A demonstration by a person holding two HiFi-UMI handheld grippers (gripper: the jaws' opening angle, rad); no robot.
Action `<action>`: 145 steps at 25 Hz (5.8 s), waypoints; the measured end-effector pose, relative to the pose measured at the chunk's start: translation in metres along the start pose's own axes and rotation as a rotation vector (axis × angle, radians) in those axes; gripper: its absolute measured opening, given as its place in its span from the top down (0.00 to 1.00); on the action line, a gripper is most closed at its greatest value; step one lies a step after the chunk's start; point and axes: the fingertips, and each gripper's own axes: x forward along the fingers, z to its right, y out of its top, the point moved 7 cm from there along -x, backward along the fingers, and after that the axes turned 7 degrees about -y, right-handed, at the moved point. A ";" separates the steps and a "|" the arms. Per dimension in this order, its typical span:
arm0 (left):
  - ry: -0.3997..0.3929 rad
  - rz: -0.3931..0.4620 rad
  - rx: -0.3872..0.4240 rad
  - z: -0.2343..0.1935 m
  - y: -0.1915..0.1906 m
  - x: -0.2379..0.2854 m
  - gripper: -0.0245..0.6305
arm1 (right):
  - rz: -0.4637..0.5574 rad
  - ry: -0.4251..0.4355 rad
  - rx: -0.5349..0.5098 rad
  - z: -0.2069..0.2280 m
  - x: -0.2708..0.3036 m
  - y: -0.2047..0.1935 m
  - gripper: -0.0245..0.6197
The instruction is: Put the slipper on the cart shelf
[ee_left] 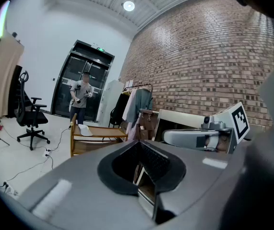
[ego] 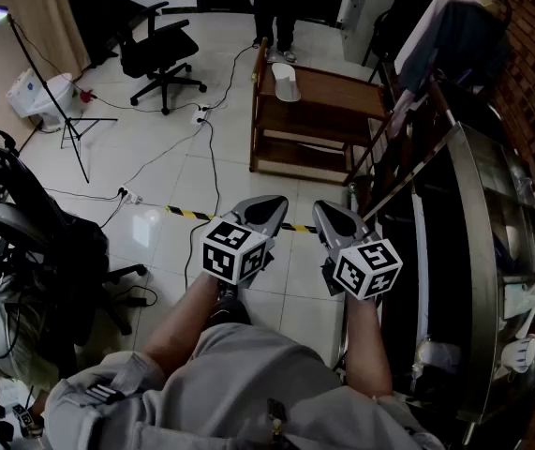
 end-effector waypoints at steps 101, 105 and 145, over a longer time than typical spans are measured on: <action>0.034 -0.226 -0.128 -0.557 0.130 0.415 0.95 | -0.383 -0.329 0.076 0.401 0.629 0.001 0.95; -0.079 -0.255 -0.105 -0.540 0.126 0.433 0.95 | -0.317 -0.396 0.082 0.395 0.578 0.023 0.95; -0.959 -0.500 0.239 0.019 -0.016 0.371 0.95 | -0.103 -1.212 0.320 0.174 -0.058 -0.086 0.95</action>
